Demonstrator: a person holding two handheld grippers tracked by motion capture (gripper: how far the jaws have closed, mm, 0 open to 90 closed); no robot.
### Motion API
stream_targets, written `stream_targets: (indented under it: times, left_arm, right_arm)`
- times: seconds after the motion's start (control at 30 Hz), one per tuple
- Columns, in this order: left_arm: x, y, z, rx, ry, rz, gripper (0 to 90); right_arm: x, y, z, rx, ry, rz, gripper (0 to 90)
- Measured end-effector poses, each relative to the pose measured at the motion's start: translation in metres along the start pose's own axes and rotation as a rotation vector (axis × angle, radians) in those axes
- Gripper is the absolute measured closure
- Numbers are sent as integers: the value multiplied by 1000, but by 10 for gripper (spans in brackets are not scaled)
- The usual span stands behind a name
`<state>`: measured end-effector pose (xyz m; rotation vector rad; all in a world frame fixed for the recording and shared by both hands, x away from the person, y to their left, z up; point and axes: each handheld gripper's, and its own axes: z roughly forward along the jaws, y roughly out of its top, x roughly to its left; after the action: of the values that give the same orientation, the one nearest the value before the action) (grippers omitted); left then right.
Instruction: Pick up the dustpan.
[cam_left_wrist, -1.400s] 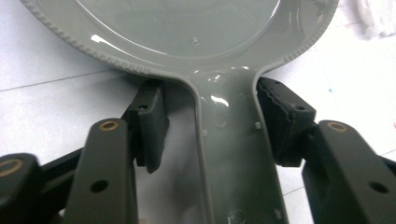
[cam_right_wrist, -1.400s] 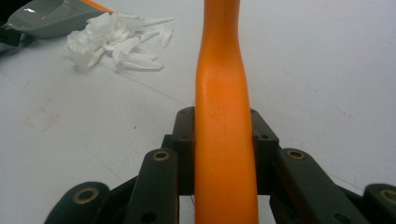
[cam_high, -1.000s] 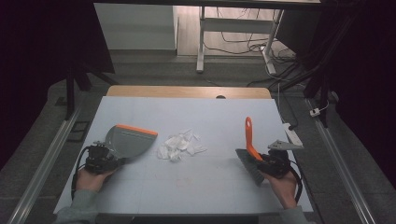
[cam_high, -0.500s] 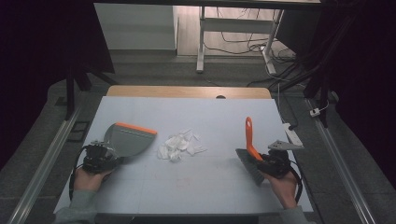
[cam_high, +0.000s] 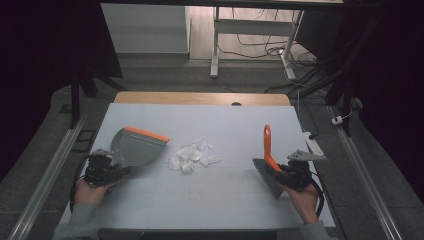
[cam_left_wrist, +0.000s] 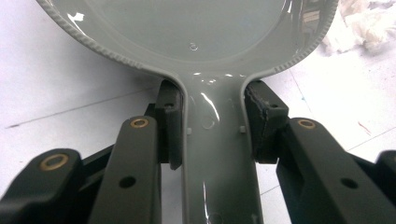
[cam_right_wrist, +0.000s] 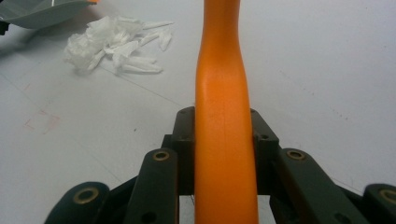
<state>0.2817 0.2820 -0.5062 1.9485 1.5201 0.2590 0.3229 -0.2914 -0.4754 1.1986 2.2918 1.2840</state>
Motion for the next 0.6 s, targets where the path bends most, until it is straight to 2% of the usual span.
stream_targets:
  times: [0.1,0.33,0.6]
  left_arm:
    - [0,0,-3,-11,-17,14,618]
    - [1,0,-6,-18,-17,25,618]
    - [0,1,-14,-25,-32,67,618]
  right_arm:
    - [0,0,-1,-6,-3,0,703]
    - [-1,1,-3,-17,-3,5,704]
    - [1,2,-4,-28,-6,4,703]
